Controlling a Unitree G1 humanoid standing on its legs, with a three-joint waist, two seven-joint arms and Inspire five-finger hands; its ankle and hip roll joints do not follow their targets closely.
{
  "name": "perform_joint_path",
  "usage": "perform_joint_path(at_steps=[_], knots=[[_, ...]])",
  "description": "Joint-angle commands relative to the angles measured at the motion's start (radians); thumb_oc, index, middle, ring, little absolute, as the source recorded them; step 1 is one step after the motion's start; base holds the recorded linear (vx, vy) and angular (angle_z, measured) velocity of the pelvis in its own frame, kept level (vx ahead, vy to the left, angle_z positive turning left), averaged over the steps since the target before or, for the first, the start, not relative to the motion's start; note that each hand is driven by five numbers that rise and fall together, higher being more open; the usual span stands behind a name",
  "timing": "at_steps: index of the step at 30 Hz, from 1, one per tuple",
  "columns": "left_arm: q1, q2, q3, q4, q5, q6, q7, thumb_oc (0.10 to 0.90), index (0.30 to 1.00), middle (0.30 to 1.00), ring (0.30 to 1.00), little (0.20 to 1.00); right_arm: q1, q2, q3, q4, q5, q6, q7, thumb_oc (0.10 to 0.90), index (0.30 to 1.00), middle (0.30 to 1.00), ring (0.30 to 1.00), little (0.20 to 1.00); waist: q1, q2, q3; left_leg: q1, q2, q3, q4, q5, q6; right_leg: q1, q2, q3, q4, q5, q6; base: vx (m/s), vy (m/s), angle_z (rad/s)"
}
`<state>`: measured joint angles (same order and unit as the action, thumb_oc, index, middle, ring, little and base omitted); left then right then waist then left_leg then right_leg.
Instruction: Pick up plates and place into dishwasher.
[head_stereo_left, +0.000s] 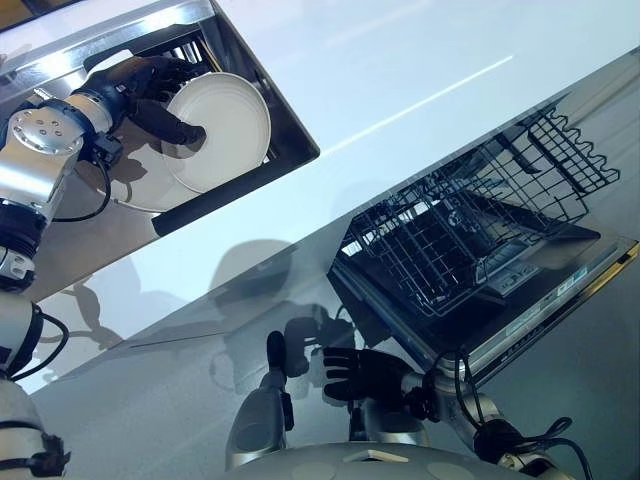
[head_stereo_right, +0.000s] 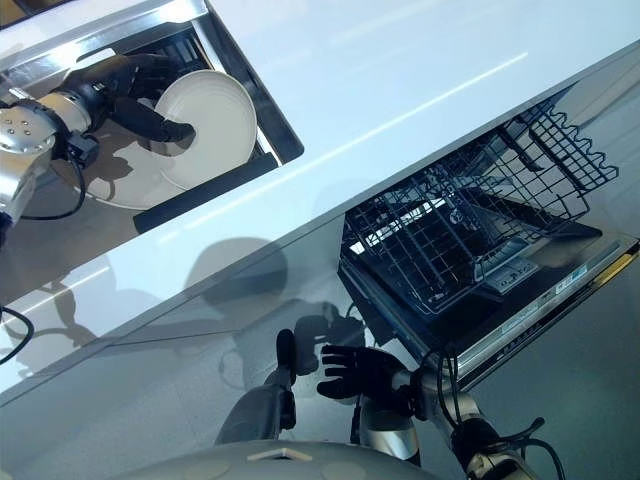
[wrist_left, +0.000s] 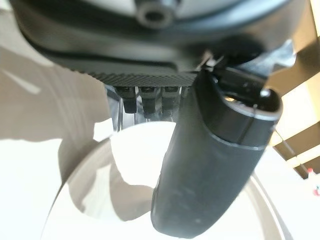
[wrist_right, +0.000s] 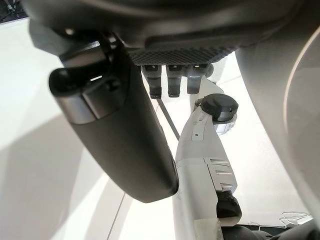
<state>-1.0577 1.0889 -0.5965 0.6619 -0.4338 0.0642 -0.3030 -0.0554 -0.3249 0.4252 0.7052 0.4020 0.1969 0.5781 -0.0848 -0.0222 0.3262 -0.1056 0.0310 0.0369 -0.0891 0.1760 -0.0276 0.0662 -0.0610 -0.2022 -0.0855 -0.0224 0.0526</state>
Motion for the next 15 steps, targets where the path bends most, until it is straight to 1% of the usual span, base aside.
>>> perform_joint_path(at_steps=[1,9,13,14,15], knots=[[-0.224,0.05,0.026,0.088,-0.042,-0.044,-0.01,0.8,0.9,0.9,0.9,0.9,0.106,-0.08,0.031,0.002,-0.03,0.033,0.068,0.8,0.9,0.9,0.9,0.9,-0.019,0.034,-0.015,0.08,-0.042,0.053,0.002,-0.137,-0.008,-0.106,-0.038,0.035,0.003,0.114,0.063,0.0,0.0,0.0],[-0.243,0.033,-0.001,0.09,-0.056,-0.015,-0.064,0.8,0.9,0.9,0.9,0.9,0.099,-0.086,0.027,0.012,-0.02,0.032,0.073,0.8,0.9,0.9,0.9,0.9,-0.024,0.033,-0.012,0.076,-0.042,0.06,0.002,-0.134,-0.008,-0.111,-0.036,0.035,0.004,0.116,0.063,0.0,0.0,0.0],[-0.255,0.033,-0.014,0.09,-0.066,-0.015,-0.073,0.8,0.9,0.9,0.9,0.9,0.1,-0.084,0.025,0.019,-0.021,0.027,0.078,0.8,0.9,0.9,0.9,0.9,-0.024,0.032,-0.013,0.077,-0.043,0.059,0.002,-0.133,-0.008,-0.111,-0.036,0.033,0.004,0.117,0.063,0.0,0.0,0.0],[-0.257,0.032,-0.015,0.088,-0.069,-0.017,-0.07,0.385,0.545,0.545,0.545,0.485,0.1,-0.084,0.026,0.023,-0.021,0.024,0.078,0.8,0.9,0.9,0.9,0.9,-0.024,0.032,-0.014,0.078,-0.043,0.06,0.002,-0.133,-0.008,-0.11,-0.036,0.033,0.004,0.116,0.063,0.0,0.0,0.0],[-0.257,0.037,-0.014,0.083,-0.075,-0.016,-0.069,0.232,0.413,0.413,0.413,0.332,0.102,-0.083,0.023,0.023,-0.025,0.025,0.079,0.8,0.9,0.9,0.9,0.9,-0.024,0.033,-0.017,0.08,-0.044,0.06,0.002,-0.133,-0.008,-0.108,-0.035,0.032,0.004,0.116,0.062,0.0,0.0,0.0]])
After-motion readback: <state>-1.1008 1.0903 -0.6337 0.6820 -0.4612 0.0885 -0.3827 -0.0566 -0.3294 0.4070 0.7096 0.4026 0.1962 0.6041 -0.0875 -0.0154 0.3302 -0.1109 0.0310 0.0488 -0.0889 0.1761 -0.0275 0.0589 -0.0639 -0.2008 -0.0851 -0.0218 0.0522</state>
